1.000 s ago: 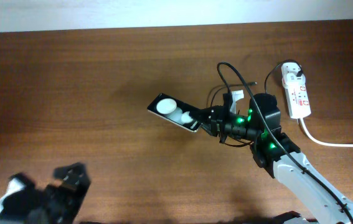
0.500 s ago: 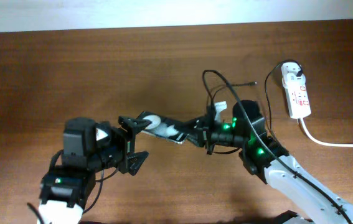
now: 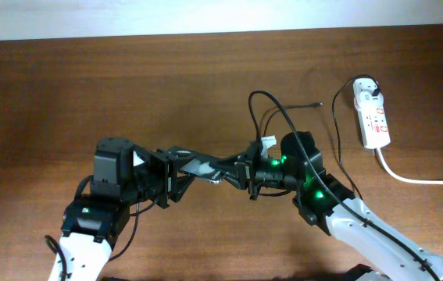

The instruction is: Plug charger to phone and switch on socket

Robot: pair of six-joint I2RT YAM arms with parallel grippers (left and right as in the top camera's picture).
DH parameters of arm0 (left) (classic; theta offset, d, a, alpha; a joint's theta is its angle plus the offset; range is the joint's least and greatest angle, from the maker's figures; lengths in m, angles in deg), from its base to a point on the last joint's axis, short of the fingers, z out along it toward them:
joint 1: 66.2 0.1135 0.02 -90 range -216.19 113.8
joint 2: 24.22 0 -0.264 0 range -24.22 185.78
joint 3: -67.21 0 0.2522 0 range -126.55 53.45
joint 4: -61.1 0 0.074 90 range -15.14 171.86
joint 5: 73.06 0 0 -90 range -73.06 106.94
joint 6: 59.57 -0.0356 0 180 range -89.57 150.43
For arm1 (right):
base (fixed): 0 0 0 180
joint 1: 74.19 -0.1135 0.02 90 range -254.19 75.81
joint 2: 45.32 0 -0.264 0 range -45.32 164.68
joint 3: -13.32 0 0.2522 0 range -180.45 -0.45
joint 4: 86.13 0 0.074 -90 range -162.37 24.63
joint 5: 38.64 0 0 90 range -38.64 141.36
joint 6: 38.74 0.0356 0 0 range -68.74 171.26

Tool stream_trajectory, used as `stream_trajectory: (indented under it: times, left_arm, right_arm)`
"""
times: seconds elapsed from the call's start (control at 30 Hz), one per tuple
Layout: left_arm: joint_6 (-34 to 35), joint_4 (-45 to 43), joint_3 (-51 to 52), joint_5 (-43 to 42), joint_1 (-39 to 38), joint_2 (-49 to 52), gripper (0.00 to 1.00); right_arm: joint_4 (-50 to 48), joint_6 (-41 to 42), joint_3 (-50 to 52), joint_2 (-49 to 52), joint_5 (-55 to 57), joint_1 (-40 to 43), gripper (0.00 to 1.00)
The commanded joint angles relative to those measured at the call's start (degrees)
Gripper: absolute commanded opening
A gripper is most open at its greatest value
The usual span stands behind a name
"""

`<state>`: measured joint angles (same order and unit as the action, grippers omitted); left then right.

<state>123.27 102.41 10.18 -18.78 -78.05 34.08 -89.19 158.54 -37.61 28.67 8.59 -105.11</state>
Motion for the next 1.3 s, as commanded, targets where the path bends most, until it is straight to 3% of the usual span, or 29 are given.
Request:
stream_trajectory:
  times: [0.0,0.07,0.27,0.4,0.5,0.7,0.8,0.97,1.03,1.17,1.27]
  left_arm:
    - [2.71,-1.18,0.04,1.73,-0.15,0.24,0.48]
    - [2.71,-1.20,0.04,2.80,-0.15,0.24,0.45]
    - [2.69,-1.16,0.04,4.33,-0.15,0.24,0.19]
    - [2.71,-1.20,0.04,5.62,-0.13,0.24,0.13]
    - [2.75,-1.62,0.04,6.21,-0.09,0.24,0.01]
    - [3.39,-3.04,0.04,9.27,-0.11,0.24,0.00]
    - [-3.04,-1.66,0.04,16.31,-0.11,0.24,0.00]
    - [-14.95,10.12,0.04,27.45,-0.11,0.24,0.00]
    - [-20.11,16.00,0.07,27.67,-0.11,0.24,0.00]
    - [-29.99,20.98,0.07,26.18,-0.15,0.24,0.01]
    - [-39.76,21.40,0.07,21.33,-0.15,0.24,0.01]
  right_arm:
    - [-1.27,5.55,-0.35,-0.55,-0.26,-3.08,0.04]
    - [-1.53,5.57,-0.35,-0.55,-0.28,-3.74,0.04]
    - [-3.19,5.73,-0.35,-0.55,-1.84,-3.56,0.04]
    - [-3.15,5.70,-0.35,-0.55,-1.57,-3.56,0.05]
    - [-3.15,5.70,-0.35,-0.55,-1.57,-3.56,0.10]
    - [-2.86,5.68,-0.35,-0.55,-1.42,-3.52,0.31]
    - [-0.52,3.85,-0.35,-0.55,1.16,-3.52,0.44]
    - [8.28,-9.77,-0.35,-0.55,10.32,-3.52,0.62]
    - [15.04,-27.80,-0.35,-0.55,19.76,-3.52,0.98]
    - [30.25,-47.54,-0.35,-0.44,40.98,-3.52,0.99]
    - [32.79,-51.60,-0.98,-0.46,48.04,-3.48,0.99]
